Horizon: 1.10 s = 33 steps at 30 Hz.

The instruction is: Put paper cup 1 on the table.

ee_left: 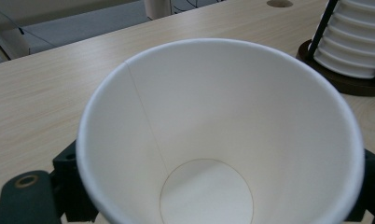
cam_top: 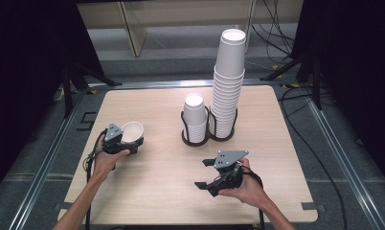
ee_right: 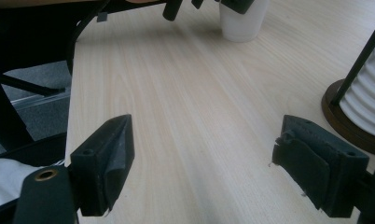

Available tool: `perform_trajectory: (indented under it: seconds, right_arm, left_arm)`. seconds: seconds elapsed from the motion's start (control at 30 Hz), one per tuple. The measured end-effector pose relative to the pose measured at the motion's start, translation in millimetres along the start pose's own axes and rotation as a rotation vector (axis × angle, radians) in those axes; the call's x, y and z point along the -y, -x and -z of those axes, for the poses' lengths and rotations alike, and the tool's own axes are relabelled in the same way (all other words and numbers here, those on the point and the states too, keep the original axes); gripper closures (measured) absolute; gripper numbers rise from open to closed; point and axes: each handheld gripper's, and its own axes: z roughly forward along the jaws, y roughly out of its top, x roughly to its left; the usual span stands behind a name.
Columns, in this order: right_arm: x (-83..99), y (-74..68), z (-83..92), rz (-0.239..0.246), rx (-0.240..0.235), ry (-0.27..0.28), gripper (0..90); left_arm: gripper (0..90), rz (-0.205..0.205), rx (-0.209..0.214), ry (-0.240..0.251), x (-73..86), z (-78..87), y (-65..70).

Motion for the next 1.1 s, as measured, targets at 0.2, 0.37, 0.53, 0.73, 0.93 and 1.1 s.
perform_trajectory:
  seconds: [0.2, 0.37, 0.53, 0.73, 0.93, 1.1]
  right_arm:
    - [-0.1, 0.1, 0.5, -0.005, -0.001, -0.001, 19.8]
    - [-0.1, -0.4, 1.1, -0.006, -0.004, 0.000, 19.9]
    - [0.6, -0.5, 1.7, -0.008, -0.005, -0.004, 20.0]
    - [0.8, 0.3, 1.2, 0.002, -0.003, -0.005, 20.0]
    - [0.8, 0.4, 1.3, -0.001, -0.005, -0.005, 20.0]
    - [1.3, 1.5, 2.7, -0.018, -0.001, -0.002, 19.8]
  left_arm:
    - [13.7, 0.011, 0.013, 0.003, 3.6, 0.4, -1.7]
    - [14.5, 0.006, 0.020, -0.011, 8.0, 2.5, -1.7]
    - [14.7, 0.011, 0.013, -0.038, 12.3, 4.9, -4.0]
    - [14.7, 0.001, 0.031, -0.038, 18.0, 11.5, -8.5]
    - [14.7, 0.001, 0.034, -0.042, 21.2, 22.3, -7.4]
    - [14.8, -0.005, 0.045, -0.041, 21.6, 34.1, -2.4]
